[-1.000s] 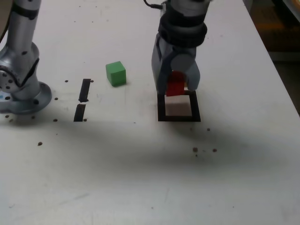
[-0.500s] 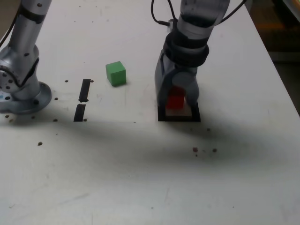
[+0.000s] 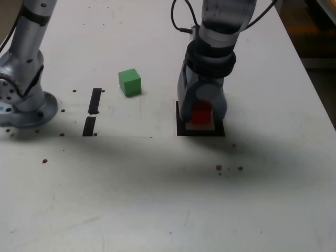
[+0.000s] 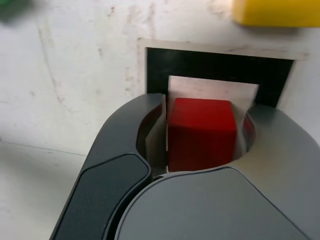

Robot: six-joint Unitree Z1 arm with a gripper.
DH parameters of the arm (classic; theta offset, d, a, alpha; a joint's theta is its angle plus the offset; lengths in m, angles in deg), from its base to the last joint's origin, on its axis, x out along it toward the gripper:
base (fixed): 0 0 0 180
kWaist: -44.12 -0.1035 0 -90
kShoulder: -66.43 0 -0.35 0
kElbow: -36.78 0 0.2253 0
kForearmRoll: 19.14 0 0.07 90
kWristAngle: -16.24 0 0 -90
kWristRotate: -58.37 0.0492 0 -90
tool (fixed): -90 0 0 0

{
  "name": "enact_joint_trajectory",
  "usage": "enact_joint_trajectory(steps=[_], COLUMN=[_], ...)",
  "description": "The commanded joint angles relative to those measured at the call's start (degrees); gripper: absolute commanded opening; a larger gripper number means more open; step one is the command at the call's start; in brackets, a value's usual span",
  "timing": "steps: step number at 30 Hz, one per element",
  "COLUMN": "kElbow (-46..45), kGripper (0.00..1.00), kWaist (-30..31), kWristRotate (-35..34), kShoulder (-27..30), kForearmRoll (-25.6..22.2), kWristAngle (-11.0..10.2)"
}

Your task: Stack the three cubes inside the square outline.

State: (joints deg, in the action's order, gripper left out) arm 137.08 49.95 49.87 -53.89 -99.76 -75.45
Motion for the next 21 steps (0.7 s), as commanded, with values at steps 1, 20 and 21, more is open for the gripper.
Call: enact_joint_trajectory(steps=[1, 20, 21], kElbow=[0.0, 7.91, 7.97], kGripper=[0.93, 0.99, 0.99], kWaist=[0.03, -6.29, -6.85], kWristRotate=[-0.16, 8.38, 8.9], kShoulder=[1.56, 7.39, 6.45], kForearmRoll=[-1.13, -9.31, -9.17], kWristAngle=[0.11, -8.81, -8.91])
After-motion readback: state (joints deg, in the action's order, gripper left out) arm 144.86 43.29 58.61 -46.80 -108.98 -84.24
